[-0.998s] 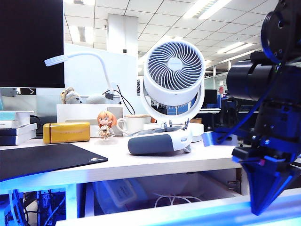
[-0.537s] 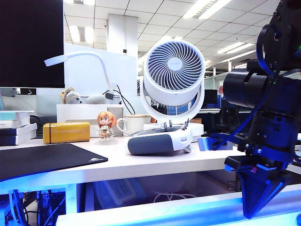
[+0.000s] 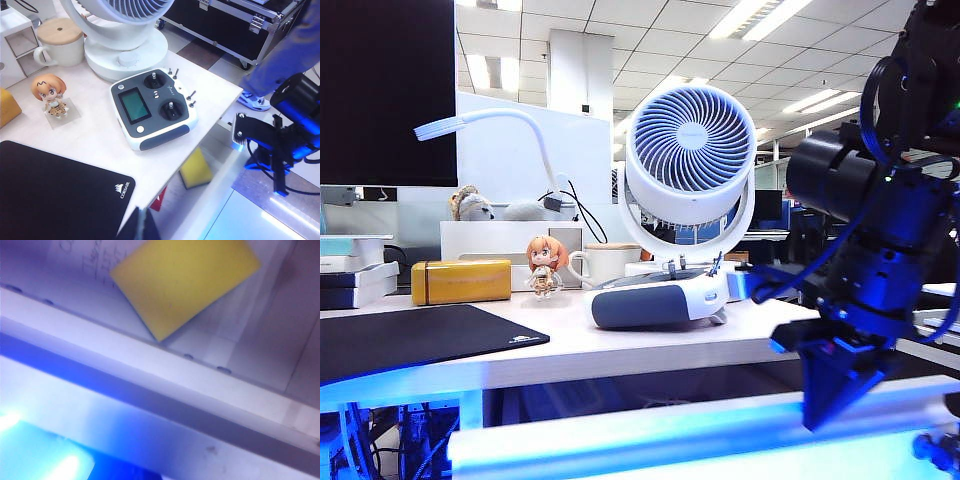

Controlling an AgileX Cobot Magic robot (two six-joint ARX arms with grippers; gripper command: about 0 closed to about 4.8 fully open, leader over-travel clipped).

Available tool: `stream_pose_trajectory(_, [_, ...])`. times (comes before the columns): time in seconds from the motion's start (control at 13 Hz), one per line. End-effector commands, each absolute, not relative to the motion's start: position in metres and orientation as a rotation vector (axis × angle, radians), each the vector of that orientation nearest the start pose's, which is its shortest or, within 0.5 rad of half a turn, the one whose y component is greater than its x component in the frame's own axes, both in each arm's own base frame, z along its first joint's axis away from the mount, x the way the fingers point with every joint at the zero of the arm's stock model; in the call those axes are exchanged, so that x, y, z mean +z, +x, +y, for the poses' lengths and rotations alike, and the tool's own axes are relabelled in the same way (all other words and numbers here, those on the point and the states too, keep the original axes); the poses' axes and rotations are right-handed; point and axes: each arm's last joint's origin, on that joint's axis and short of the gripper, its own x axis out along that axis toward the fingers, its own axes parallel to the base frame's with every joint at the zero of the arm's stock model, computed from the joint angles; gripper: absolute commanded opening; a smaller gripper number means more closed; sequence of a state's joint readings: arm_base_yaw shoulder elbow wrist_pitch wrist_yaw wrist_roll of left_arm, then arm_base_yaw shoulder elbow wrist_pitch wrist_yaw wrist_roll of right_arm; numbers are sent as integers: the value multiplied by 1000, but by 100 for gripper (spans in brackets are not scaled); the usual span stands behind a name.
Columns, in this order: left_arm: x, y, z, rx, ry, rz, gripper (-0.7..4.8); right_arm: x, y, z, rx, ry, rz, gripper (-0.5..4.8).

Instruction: Open the drawer, place the cleaning sponge inside, then close the drawer.

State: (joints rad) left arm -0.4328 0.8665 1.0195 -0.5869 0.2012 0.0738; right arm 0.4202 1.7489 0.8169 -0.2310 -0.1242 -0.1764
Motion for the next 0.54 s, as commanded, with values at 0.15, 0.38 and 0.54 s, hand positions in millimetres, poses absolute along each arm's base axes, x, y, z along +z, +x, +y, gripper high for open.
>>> stream_pose_trajectory(0.15, [364,151,-76,-645,116,397,-5,120,282,129,565,-323,1001,-5])
stream_pose_trajectory(0.38, [364,151,-76,-645,116,398,-5,115,288,126,551,-311,984,-5])
stream_pose_trajectory(0.54, [363,151,-76,-645,116,405,-5,112,291,127,546,-304,974,-5])
